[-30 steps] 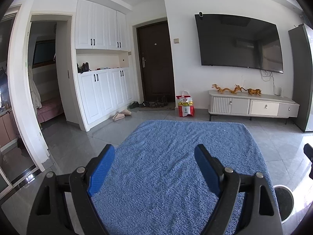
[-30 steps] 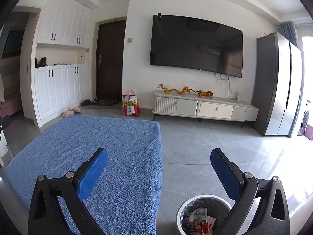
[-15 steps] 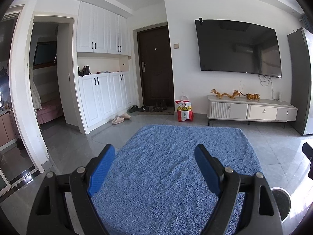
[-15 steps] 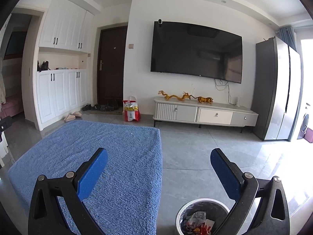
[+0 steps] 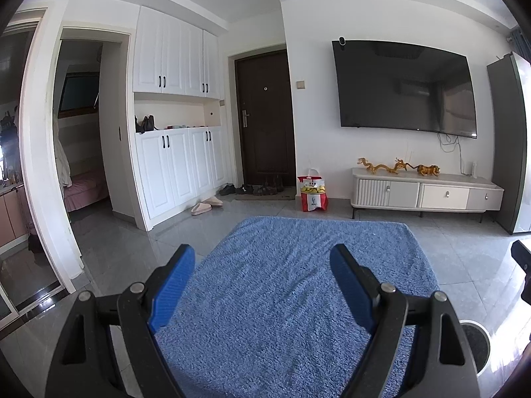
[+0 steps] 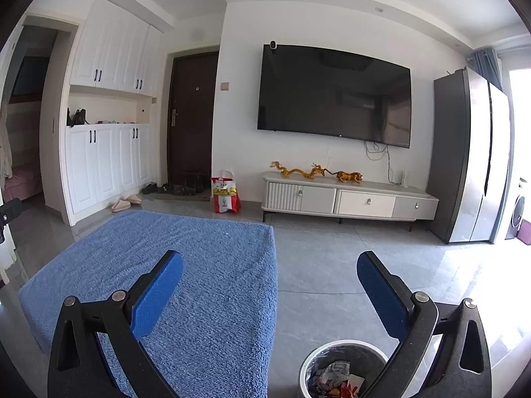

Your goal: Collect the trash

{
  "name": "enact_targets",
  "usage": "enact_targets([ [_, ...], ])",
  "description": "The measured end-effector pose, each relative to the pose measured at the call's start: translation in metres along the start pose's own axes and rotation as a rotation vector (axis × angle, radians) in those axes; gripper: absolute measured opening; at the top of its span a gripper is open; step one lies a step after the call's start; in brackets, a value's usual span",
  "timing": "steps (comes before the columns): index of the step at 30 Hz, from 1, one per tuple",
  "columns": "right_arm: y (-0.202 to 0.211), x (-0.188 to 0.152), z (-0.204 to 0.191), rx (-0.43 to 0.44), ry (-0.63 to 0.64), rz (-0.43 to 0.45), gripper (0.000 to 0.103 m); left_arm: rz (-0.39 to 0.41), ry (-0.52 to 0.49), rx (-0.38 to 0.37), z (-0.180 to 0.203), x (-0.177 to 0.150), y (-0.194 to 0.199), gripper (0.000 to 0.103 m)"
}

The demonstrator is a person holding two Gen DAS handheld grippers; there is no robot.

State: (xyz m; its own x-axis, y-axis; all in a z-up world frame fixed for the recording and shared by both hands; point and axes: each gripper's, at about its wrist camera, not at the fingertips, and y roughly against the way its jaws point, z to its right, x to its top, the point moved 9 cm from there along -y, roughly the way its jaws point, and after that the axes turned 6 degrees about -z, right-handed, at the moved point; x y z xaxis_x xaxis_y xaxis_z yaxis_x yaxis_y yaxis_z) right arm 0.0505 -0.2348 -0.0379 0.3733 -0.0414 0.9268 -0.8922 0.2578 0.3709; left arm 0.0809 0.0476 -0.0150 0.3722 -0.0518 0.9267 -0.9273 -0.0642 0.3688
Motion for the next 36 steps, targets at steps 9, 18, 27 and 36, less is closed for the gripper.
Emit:
enact_targets([
  [9, 0.007, 0.005, -0.001, 0.008, 0.01, 0.015, 0.103, 0.006, 0.014, 0.0, -0.003, 0.002, 0.006, 0.083],
  [18, 0.015, 0.006, -0.005, 0.009, 0.02, 0.029, 0.103, 0.014, 0.025, -0.006, -0.005, 0.002, 0.012, 0.083],
  [27, 0.019, 0.007, -0.003, 0.004, 0.023, 0.034, 0.103, 0.009, 0.034, -0.011, -0.007, 0.002, 0.013, 0.083],
  [36, 0.015, 0.004, -0.003, 0.004, 0.025, 0.022, 0.103, -0.012, 0.035, -0.017, -0.006, -0.002, 0.01, 0.083],
])
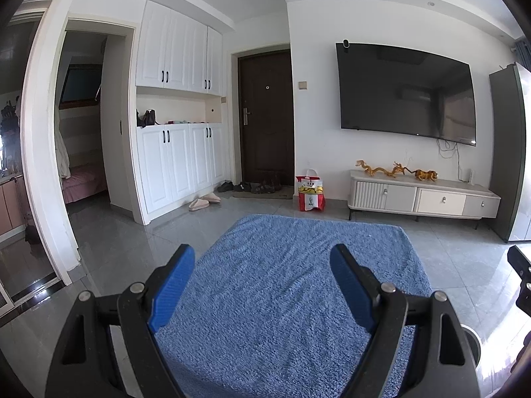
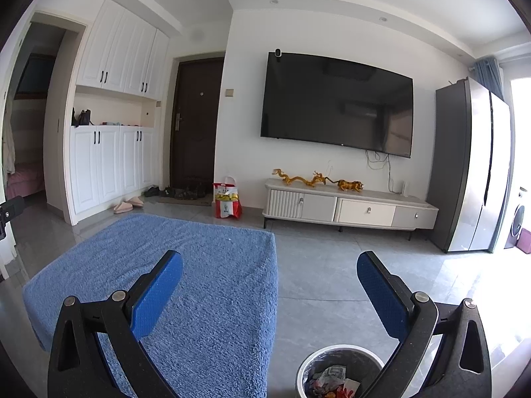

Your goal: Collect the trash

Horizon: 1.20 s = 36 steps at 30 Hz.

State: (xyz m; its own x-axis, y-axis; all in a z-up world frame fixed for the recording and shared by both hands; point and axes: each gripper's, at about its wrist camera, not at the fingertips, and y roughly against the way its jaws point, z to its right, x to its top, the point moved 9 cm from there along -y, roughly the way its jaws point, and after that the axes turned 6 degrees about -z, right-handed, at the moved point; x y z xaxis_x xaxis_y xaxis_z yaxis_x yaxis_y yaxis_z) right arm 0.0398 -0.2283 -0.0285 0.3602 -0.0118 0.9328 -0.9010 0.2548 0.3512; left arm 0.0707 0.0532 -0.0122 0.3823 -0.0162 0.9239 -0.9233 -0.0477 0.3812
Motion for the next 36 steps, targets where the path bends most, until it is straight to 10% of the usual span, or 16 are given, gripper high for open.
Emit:
enact_targets([
  [36, -0.033, 0.017, 0.012, -0.038, 0.008, -0.009, 0.103, -0.02, 0.001, 0.009, 0.012, 0.011, -0.028, 0.083],
])
